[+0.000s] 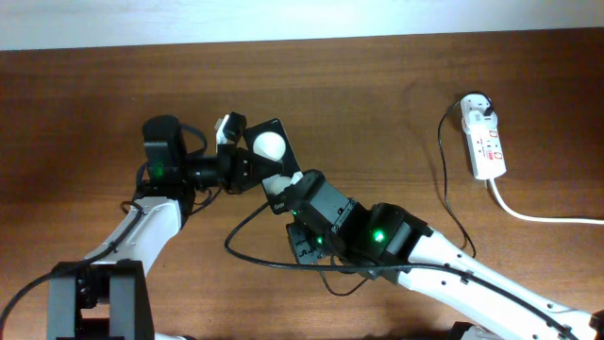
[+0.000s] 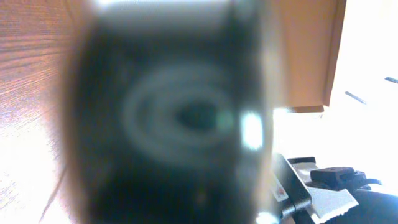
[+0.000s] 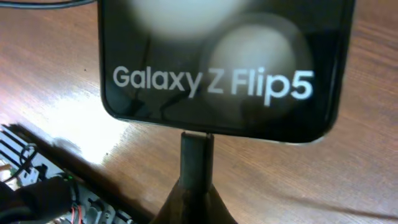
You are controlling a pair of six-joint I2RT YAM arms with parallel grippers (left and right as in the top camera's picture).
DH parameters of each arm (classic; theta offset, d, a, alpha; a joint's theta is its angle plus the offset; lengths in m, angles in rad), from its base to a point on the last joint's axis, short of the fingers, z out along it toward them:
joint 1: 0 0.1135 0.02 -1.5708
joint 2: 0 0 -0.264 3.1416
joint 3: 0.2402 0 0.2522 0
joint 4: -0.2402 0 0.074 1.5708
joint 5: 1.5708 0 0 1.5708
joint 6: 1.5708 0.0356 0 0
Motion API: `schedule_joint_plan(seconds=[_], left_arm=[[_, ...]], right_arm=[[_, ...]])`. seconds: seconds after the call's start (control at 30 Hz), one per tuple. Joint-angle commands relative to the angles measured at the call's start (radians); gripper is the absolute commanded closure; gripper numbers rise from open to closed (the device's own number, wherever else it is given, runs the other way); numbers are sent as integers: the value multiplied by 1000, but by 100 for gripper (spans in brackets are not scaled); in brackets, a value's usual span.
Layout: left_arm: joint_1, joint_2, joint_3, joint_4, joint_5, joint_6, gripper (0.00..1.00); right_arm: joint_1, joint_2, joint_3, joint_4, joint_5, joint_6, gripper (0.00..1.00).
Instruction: Plug charger to phone and switch on socket
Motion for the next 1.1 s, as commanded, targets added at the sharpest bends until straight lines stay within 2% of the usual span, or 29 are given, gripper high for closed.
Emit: schedule_joint_plan(seconds=[0.0, 0.17, 0.3, 0.4, 0.43, 0.53, 0.6, 0.63, 0.67, 0.77, 0.8, 0.9, 0.97, 1.07], left_arm=[[-3, -3, 19, 2, 32, 20, 100], [-42, -3, 19, 2, 32, 20, 100], [-72, -3, 19, 3, 32, 21, 100], [-72, -3, 19, 10, 32, 60, 100], [-72, -3, 19, 10, 32, 73, 100], [-72, -3, 19, 10, 31, 90, 100], [-72, -3, 19, 10, 31, 104, 100], [-72, -3, 19, 10, 30, 116, 100], [-72, -3, 19, 10, 20, 134, 100], [-87, -6, 19, 16, -64, 107, 100], [-110, -10, 19, 85, -117, 71, 100], [-183, -11, 31, 477, -255, -127, 100], [-222, -11, 77, 521, -323, -153, 100], [-275, -11, 181, 465, -424, -117, 100]], right_arm=[[3, 4, -2, 55, 32, -2, 96], [3, 4, -1, 169, 45, -80, 96], [3, -6, 1, 142, 45, -80, 93], [3, -49, 1, 77, 43, -80, 75], [3, -83, 1, 46, 43, -79, 65], [3, -166, 2, 0, 29, -79, 56], [3, -295, 26, -72, 28, -80, 46], [3, -349, 39, -94, 42, -80, 45], [3, -405, 53, -111, 65, -80, 44], [3, -615, 68, -122, 210, -80, 30], [3, -682, 68, -130, 266, -80, 26], [3, -779, 68, -156, 343, -80, 15], [3, -788, 68, -203, 376, -79, 14], [3, -787, 65, -227, 410, -79, 14]])
